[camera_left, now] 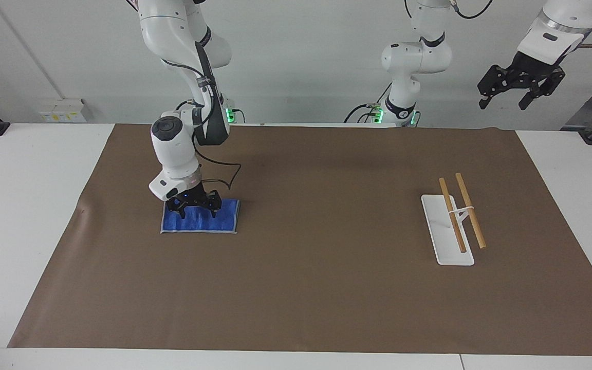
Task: Right arm passes towel to left arm to hang
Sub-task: 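Reach the right gripper down onto the blue towel's near edge, then close the right gripper on the blue towel edge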
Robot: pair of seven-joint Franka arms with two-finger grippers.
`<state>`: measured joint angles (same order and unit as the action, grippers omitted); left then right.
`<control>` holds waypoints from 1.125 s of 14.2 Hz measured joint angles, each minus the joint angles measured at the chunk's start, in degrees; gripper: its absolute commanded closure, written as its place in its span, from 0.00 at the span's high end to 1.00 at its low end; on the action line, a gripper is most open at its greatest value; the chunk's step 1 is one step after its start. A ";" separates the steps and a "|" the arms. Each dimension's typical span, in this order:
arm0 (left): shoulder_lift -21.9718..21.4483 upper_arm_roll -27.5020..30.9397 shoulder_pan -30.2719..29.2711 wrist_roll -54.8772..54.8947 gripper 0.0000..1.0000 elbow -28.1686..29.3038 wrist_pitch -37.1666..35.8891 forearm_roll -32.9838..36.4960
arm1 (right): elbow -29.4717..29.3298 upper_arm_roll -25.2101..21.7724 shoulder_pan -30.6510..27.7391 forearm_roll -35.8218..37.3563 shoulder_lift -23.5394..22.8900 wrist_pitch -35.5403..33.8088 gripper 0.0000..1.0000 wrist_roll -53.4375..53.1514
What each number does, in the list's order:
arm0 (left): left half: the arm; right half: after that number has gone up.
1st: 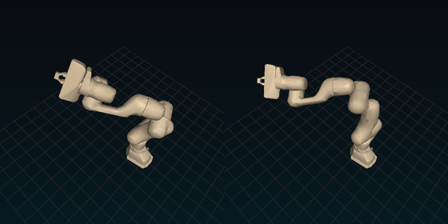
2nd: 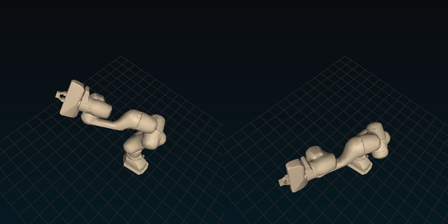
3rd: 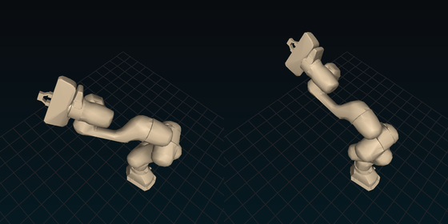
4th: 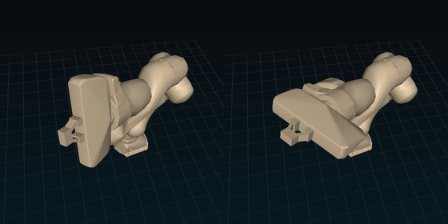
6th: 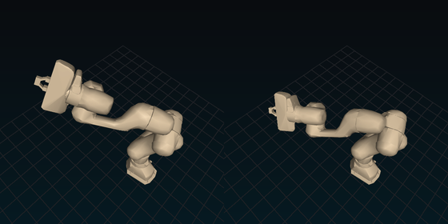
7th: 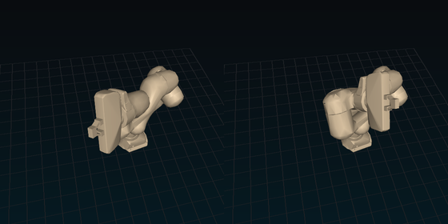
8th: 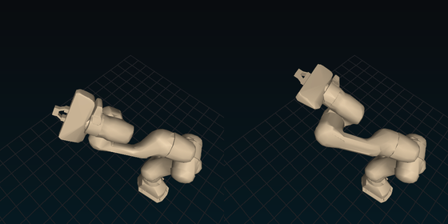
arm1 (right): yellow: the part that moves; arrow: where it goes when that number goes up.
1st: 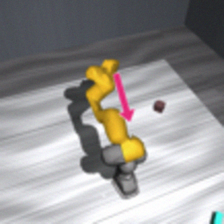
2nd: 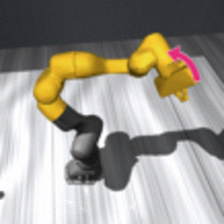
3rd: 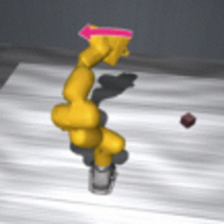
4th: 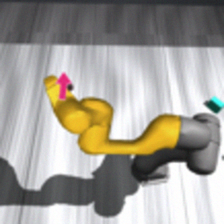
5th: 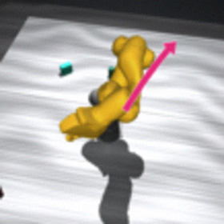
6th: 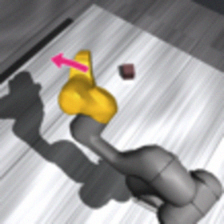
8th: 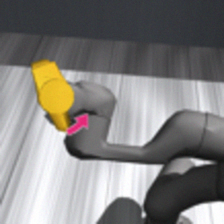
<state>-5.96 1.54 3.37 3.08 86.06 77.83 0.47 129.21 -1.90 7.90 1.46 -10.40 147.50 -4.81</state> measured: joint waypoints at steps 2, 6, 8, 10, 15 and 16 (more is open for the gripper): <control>0.00 0.00 0.00 0.00 1.00 0.00 0.00 0.00 | 0.90 0.00 0.00 0.00 0.00 1.15 1.00 0.00; 0.00 0.00 0.00 0.00 1.00 0.00 0.00 0.00 | 1.49 0.00 0.00 0.00 0.00 1.85 1.00 0.00; 0.00 0.00 0.00 0.00 1.00 0.00 0.00 0.00 | 2.04 0.00 0.00 0.00 0.00 3.04 1.00 0.00; 0.00 0.00 0.00 0.00 1.00 0.00 0.00 0.00 | 2.54 0.00 0.00 0.00 0.00 3.75 1.00 0.00; 0.00 0.00 0.00 0.00 1.00 0.00 0.00 0.00 | 3.02 0.00 0.00 0.00 0.00 3.87 1.00 0.00; 0.00 0.00 0.00 0.00 1.00 0.00 0.00 0.00 | 3.02 0.00 0.00 0.00 0.00 3.87 1.00 0.00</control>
<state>-5.96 1.54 3.37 3.08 86.06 77.83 0.47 132.23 -1.91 7.90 1.46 -10.40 151.38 -4.80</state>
